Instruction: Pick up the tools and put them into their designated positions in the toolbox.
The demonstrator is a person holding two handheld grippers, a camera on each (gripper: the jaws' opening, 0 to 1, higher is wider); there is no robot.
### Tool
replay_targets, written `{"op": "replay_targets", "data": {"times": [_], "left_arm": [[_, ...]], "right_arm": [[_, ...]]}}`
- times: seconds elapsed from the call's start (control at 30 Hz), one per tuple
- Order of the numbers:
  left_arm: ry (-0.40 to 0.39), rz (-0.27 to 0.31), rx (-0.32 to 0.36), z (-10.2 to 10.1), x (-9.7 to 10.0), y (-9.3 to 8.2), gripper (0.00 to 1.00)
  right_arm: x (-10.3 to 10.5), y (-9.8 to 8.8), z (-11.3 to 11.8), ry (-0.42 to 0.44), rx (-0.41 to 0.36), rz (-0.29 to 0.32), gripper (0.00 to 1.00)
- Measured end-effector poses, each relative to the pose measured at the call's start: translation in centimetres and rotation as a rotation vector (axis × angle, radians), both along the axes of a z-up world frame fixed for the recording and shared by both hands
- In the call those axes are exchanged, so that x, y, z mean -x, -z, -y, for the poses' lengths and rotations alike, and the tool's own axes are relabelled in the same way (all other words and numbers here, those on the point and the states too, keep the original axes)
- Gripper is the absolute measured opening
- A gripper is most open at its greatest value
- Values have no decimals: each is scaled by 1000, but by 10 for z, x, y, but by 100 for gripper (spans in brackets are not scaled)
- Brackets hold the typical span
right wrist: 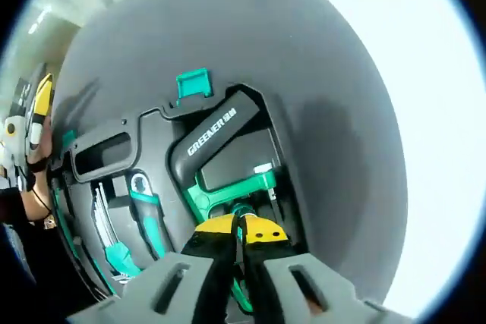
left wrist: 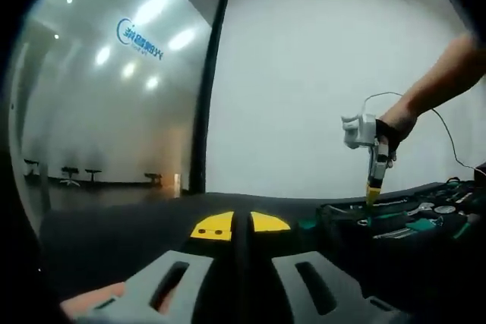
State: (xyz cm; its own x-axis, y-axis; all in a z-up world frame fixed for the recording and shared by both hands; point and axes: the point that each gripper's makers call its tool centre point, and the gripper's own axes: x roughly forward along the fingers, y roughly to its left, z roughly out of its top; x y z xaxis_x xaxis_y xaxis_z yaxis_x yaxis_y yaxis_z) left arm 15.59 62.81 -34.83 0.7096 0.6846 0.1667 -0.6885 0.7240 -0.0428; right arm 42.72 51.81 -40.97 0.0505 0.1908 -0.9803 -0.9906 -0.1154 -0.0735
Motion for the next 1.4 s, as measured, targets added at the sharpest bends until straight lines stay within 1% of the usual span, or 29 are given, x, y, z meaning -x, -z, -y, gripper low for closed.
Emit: {"op": "replay_targets", "data": {"times": [0.07, 0.1, 0.13, 0.33, 0.37, 0.43, 0.47, 0.5, 0.53, 0.57, 0.6, 0.63, 0.67, 0.7, 0.73, 0.77, 0.8, 0.83, 0.87, 0.9, 0.93, 1.03, 1.13, 1.2, 1.4], "left_arm": [[0, -1, 1, 0, 0, 0, 10], [0, -1, 1, 0, 0, 0, 10], [-1, -2, 1, 0, 0, 0, 10], [0, -5, 0, 0, 0, 1, 10], [0, -6, -1, 0, 0, 1, 10], [-1, -7, 1, 0, 0, 1, 10], [0, -7, 1, 0, 0, 1, 10], [-1, -7, 1, 0, 0, 1, 10], [-1, -7, 1, 0, 0, 1, 10], [-1, -9, 1, 0, -1, 1, 10], [-1, -9, 1, 0, -1, 1, 10], [-1, -10, 0, 0, -1, 1, 10], [-2, -10, 0, -1, -1, 1, 10], [-1, -11, 1, -1, -1, 2, 10], [-1, -12, 1, -1, -1, 2, 10], [-2, -13, -1, -1, -1, 2, 10], [-2, -13, -1, -1, -1, 2, 10], [-1, -13, -2, 0, -1, 2, 10], [-1, -13, -2, 0, -1, 2, 10], [-1, -14, -3, -1, -1, 2, 10], [-1, -13, -2, -1, -1, 2, 10], [0, -13, -3, -1, -1, 2, 10], [2, -14, -3, -1, -1, 2, 10], [3, -13, -2, -1, -1, 2, 10], [3, -14, -3, -1, -1, 2, 10]], "right_arm": [[3, 0, 0, 5, 3, -11, 1], [5, 2, 3, 9, 17, -18, 1], [5, 2, 3, -6, 10, -12, 1], [2, 2, 1, 8, 9, -15, 0], [2, 3, 1, 0, 7, -15, 0], [0, 3, 2, 1, -3, -20, 0], [0, 3, 3, 1, -21, -21, 0], [0, 2, 2, 1, -35, -17, 0], [0, 1, 1, -2, -68, 5, 1], [0, 0, 0, -37, -87, 29, 2], [7, 0, 3, -39, -77, 10, 11], [16, -1, 4, -16, -70, -49, 19], [11, -8, -1, -2, -82, -25, 19], [7, -13, -3, -23, -82, -10, 11], [1, -22, -8, -75, -99, 27, 3], [-1, -28, -11, -93, -108, 46, 0], [-3, -33, -12, -76, -114, 45, 0], [-2, -33, -12, -79, -111, 40, 0], [0, -30, -10, -82, -95, 27, 0], [-3, -27, -6, -106, -73, 50, 0], [-6, -22, -3, -152, -45, 81, 0], [-4, -12, 0, -131, -29, 64, 0], [-5, -6, 1, -140, -21, 73, 0], [-3, -2, 2, -142, -5, 67, 0], [1, -3, 2, -187, -4, 71, 0]]}}
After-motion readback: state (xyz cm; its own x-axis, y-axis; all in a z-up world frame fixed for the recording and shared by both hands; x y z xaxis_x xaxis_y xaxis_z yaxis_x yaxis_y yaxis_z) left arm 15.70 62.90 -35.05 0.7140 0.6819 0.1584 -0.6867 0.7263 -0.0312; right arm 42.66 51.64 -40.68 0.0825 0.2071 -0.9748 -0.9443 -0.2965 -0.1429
